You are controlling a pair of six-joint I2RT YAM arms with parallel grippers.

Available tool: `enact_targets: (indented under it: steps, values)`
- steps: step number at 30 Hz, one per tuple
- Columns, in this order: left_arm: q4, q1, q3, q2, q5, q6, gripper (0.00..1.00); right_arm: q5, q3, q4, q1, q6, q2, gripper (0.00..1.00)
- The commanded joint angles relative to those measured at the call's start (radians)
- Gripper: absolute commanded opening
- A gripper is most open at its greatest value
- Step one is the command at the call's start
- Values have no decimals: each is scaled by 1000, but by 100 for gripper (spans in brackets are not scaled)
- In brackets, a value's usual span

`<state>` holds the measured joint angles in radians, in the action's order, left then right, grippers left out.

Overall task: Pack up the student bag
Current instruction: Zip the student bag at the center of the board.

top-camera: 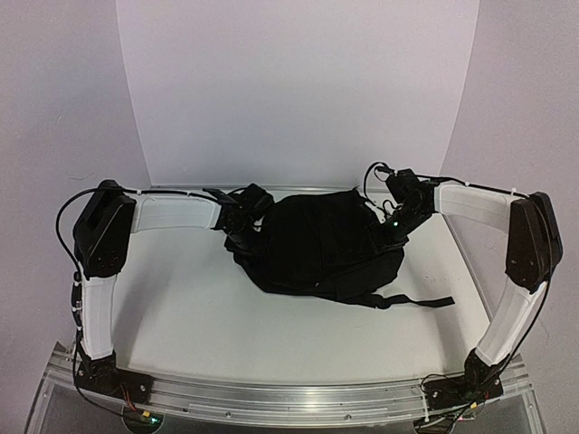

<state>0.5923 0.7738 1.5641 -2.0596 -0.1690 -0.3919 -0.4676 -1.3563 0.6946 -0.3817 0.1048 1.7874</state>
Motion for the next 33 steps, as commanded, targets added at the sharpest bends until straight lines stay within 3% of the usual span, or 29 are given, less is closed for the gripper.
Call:
enact_targets:
  steps: [1, 4, 7, 12, 17, 23, 29, 33]
  values:
    - [-21, -64, -39, 52, 60, -73, 68, 24, -5, 13, 7, 13, -25, 68]
    - [-19, -72, -13, 10, 104, -76, 71, 29, -9, 14, 7, 13, -22, 70]
    - [-56, -73, -4, -13, 157, -67, 63, 30, -11, 14, 7, 13, -19, 70]
    - [-98, -73, 19, -12, 212, -43, 33, 27, -10, 13, 9, 13, -14, 70]
    - [-105, -73, 62, 7, 128, -5, 2, 26, -13, 15, 8, 15, -6, 69]
    - [-213, -74, 37, 68, 8, 68, 0, 61, -7, 17, 13, 19, 3, 68]
    - [-257, -93, -34, 27, -74, 98, 0, 75, -3, 22, 33, 23, -1, 68]
    - [-256, -88, -69, 29, -38, 96, 6, 45, 0, 30, 36, 30, -8, 68]
